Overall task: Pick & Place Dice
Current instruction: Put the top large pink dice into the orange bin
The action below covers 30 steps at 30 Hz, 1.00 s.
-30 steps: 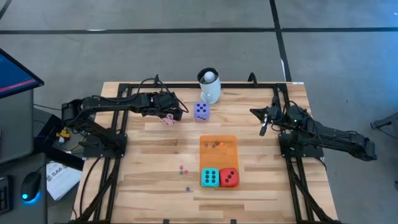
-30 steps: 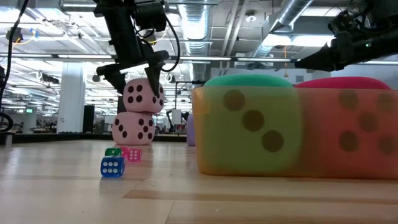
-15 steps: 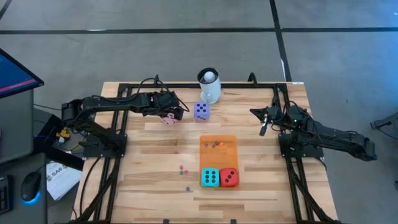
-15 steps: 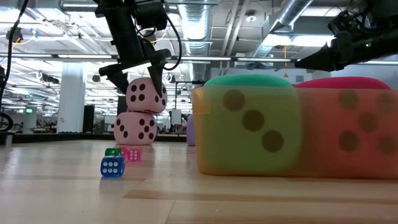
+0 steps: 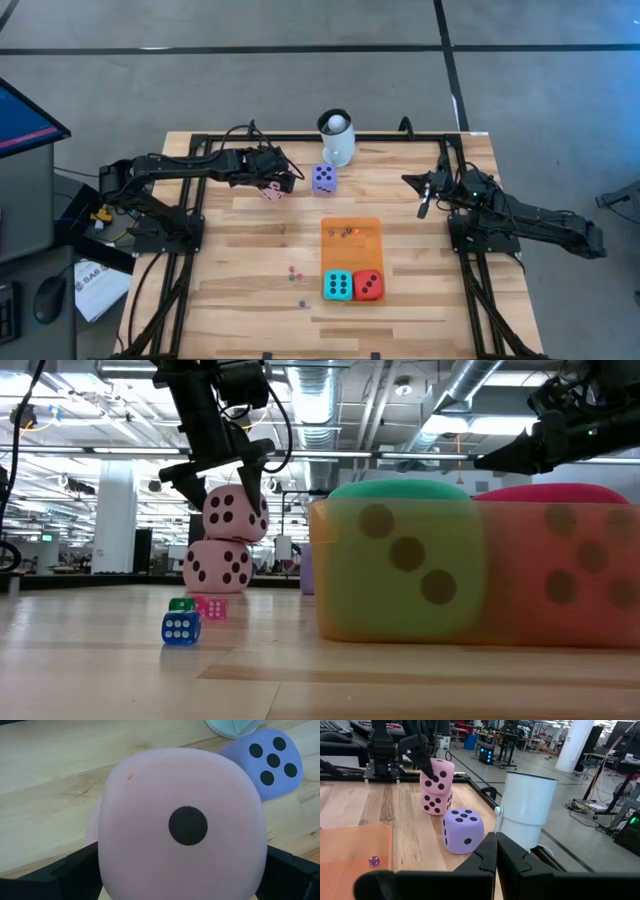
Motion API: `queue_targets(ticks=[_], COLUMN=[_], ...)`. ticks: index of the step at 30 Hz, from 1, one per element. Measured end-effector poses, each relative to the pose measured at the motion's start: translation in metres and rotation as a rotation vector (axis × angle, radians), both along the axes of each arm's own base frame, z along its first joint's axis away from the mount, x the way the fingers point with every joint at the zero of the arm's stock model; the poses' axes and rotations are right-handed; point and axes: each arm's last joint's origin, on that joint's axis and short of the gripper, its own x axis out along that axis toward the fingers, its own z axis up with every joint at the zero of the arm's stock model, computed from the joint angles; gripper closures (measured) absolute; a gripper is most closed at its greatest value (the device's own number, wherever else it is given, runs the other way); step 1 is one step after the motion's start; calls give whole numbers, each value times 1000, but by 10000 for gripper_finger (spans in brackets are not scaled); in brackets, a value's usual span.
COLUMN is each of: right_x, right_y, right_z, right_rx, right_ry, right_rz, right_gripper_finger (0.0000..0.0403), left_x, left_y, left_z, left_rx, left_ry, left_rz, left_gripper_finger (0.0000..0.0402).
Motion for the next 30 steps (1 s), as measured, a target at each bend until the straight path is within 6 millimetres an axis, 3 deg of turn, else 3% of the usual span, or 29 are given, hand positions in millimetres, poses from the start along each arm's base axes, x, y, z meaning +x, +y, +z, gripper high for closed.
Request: queue_targets(ticks=[30], right_x=[0], right_y=[0], right_z=[0], right_rx=[0], right_ry=[0], right_rz=[0], right_gripper_finger=[403], left_x=[0], left_y=[0], left_z=[0], left_rx=[14], left_ry=[21], left_rz=[-51], left_gripper_finger=[18])
